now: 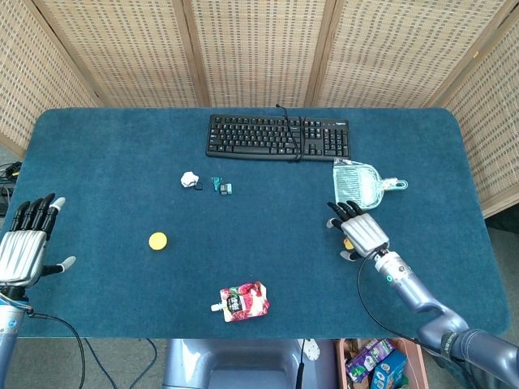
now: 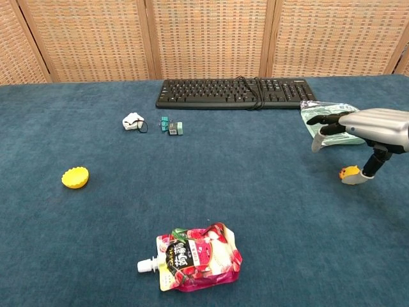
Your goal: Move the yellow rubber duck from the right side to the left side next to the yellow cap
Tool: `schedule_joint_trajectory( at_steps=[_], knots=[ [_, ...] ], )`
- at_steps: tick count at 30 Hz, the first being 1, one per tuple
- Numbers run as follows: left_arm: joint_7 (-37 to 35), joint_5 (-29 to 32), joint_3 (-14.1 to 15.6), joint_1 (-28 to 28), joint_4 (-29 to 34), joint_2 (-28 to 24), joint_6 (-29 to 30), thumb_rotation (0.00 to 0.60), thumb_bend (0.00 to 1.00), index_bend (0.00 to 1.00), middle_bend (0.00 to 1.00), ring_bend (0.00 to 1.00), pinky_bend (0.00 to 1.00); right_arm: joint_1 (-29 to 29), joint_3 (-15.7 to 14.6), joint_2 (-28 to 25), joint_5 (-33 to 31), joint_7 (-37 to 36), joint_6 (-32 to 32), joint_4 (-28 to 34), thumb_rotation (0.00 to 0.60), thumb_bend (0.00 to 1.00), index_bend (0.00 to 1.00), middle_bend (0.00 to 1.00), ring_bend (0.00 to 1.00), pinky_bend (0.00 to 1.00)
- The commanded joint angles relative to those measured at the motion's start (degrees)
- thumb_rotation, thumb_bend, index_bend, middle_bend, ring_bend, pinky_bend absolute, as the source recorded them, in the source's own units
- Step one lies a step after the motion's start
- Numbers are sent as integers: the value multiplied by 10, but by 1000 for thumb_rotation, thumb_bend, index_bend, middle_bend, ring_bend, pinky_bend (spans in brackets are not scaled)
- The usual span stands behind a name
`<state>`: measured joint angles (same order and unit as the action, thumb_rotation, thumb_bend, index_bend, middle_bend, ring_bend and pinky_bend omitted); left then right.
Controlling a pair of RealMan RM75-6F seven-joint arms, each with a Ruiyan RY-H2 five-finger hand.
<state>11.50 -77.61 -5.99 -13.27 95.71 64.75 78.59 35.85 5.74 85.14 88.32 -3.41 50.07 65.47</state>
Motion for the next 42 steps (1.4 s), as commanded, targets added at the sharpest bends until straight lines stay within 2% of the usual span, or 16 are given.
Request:
schedule_joint_trajectory(
  at_steps=[1,10,42],
  knots=[
    [-1,3,-1,-1,-1,0,-2,600,0,0,0,0,0,4,-5,7,-3,1,-5,-12,600,205,314,0,0,0],
    [0,7,-2,-3,-1,0,-7,600,0,0,0,0,0,13,-18,17,-10,5,-12,-41,600,299,368,0,0,0],
    [3,8,2,-6,-3,2,-13,600,0,0,0,0,0,14,-42,15,-33,16,-20,-64,600,302,381,0,0,0]
  ],
)
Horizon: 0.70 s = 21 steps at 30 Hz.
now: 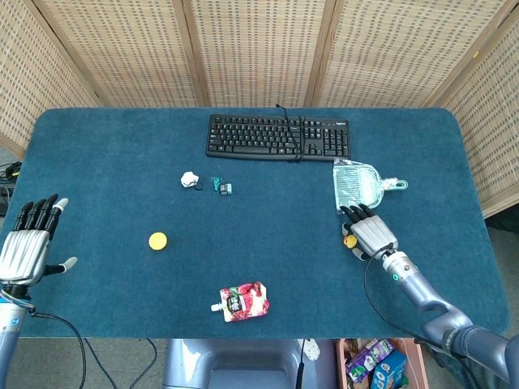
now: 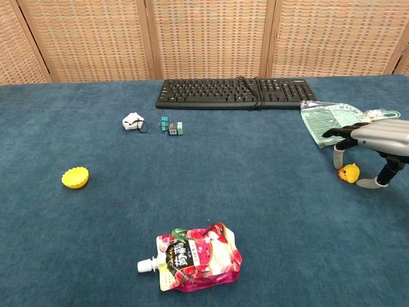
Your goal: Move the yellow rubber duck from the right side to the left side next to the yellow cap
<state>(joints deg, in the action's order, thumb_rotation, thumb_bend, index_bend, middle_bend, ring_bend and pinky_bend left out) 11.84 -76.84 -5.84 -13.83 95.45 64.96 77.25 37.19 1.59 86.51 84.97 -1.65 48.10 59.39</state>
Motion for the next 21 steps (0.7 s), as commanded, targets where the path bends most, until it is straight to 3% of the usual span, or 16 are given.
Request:
schedule_joint_trajectory(
  at_steps=[1,13,21],
  knots=[
    [0,0,0,0,0,0,0,600,0,0,0,0,0,1,-1,3,0,-3,0,-6,600,302,385,0,0,0],
    [1,3,0,-2,-2,1,-4,600,0,0,0,0,0,3,-2,8,1,-15,8,-15,600,343,535,0,0,0],
    [1,4,0,-2,-2,1,-4,600,0,0,0,0,0,4,-3,8,0,-16,9,-11,600,345,552,0,0,0]
  ],
)
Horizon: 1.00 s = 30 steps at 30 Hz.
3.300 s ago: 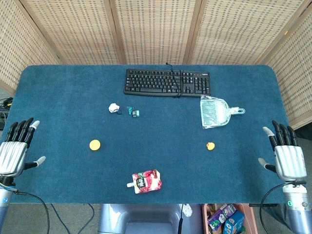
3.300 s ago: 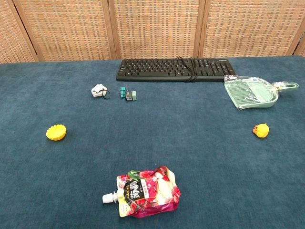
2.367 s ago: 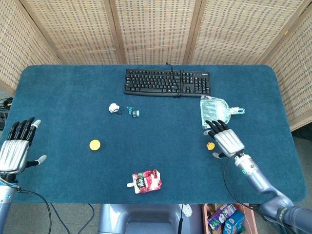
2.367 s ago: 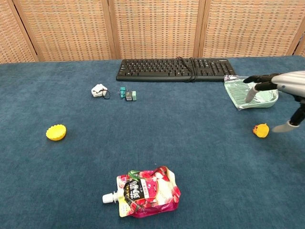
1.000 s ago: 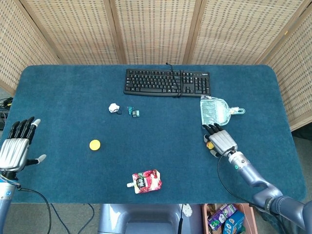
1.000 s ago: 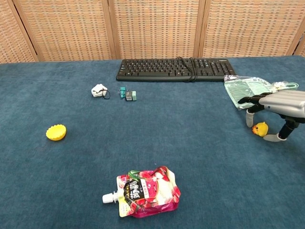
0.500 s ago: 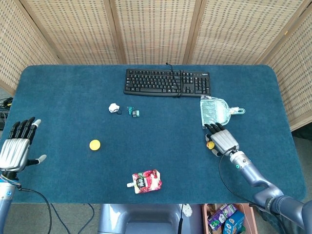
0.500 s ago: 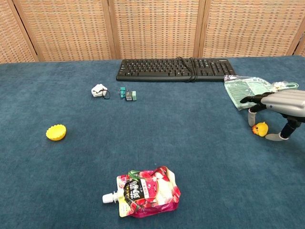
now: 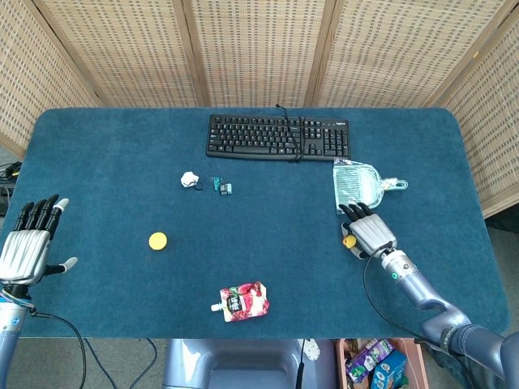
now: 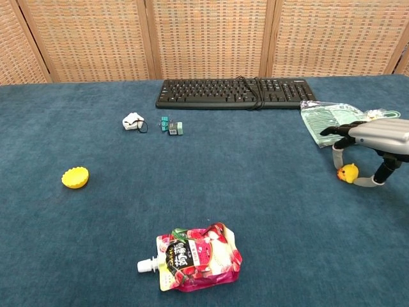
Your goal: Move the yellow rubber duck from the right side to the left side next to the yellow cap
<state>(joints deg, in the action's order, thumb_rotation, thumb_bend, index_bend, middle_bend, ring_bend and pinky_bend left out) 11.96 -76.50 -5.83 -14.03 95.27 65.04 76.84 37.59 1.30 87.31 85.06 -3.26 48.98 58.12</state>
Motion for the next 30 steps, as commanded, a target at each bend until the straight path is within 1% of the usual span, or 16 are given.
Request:
schedule_joint_trajectory(
  at_steps=[1,4,8,13,17,22,26,30],
  knots=[
    [0,0,0,0,0,0,-1,600,0,0,0,0,0,0,1,-1,-1,-1,1,3,600,345,552,0,0,0],
    [0,1,1,0,1,0,-2,600,0,0,0,0,0,3,5,-6,-2,-3,4,14,600,345,552,0,0,0],
    [-6,0,1,0,5,-4,-2,600,0,0,0,0,0,30,26,-32,-3,-1,-7,75,600,353,553,0,0,0],
    [-19,-4,1,1,8,-11,-2,600,0,0,0,0,0,75,60,-45,-14,60,-30,142,600,353,553,0,0,0],
    [-29,-7,2,0,8,-16,-6,600,0,0,0,0,0,112,85,-42,-36,115,-58,174,600,353,553,0,0,0],
    [-42,-7,3,-3,7,-20,-17,600,0,0,0,0,0,170,109,-17,-56,180,-99,186,600,353,553,0,0,0],
    [-45,-5,5,-7,7,-22,-29,600,0,0,0,0,0,210,115,12,-78,223,-135,179,600,354,553,0,0,0],
    [-49,0,3,-9,6,-23,-33,600,0,0,0,0,0,231,118,44,-101,249,-142,171,600,355,553,0,0,0]
  ],
)
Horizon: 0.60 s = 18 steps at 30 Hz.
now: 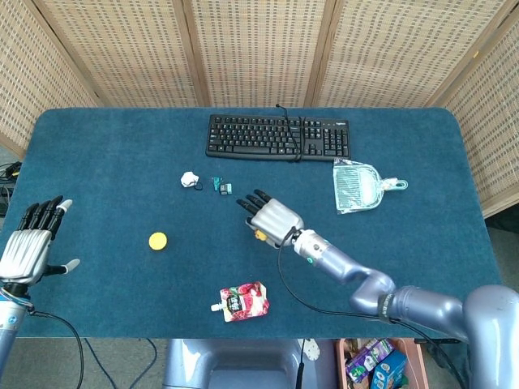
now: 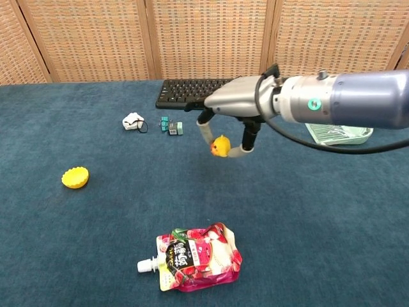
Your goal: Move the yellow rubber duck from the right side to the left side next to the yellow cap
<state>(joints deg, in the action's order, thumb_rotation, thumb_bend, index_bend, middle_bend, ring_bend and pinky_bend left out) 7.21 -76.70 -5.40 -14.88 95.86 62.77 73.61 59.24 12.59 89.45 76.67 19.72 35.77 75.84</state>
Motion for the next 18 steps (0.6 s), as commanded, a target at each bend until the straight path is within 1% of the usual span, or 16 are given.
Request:
schedule_joint_trajectory(
  at_steps=[1,9,12,18],
  knots=[
    [-3,3,-2,-1,0,-1,-2,600,0,0,0,0,0,19,5,31,-24,26,-12,-10,600,356,553,0,0,0],
    [-15,5,-2,-1,-1,-7,-4,600,0,0,0,0,0,35,-2,71,-60,54,-10,-30,600,356,553,0,0,0],
    [-18,5,-1,-1,-1,-9,-6,600,0,0,0,0,0,32,-19,91,-73,67,-6,-47,600,355,553,0,0,0],
    [-19,2,0,0,0,-9,-4,600,0,0,0,0,0,30,-34,106,-83,84,7,-64,600,355,553,0,0,0]
  ],
)
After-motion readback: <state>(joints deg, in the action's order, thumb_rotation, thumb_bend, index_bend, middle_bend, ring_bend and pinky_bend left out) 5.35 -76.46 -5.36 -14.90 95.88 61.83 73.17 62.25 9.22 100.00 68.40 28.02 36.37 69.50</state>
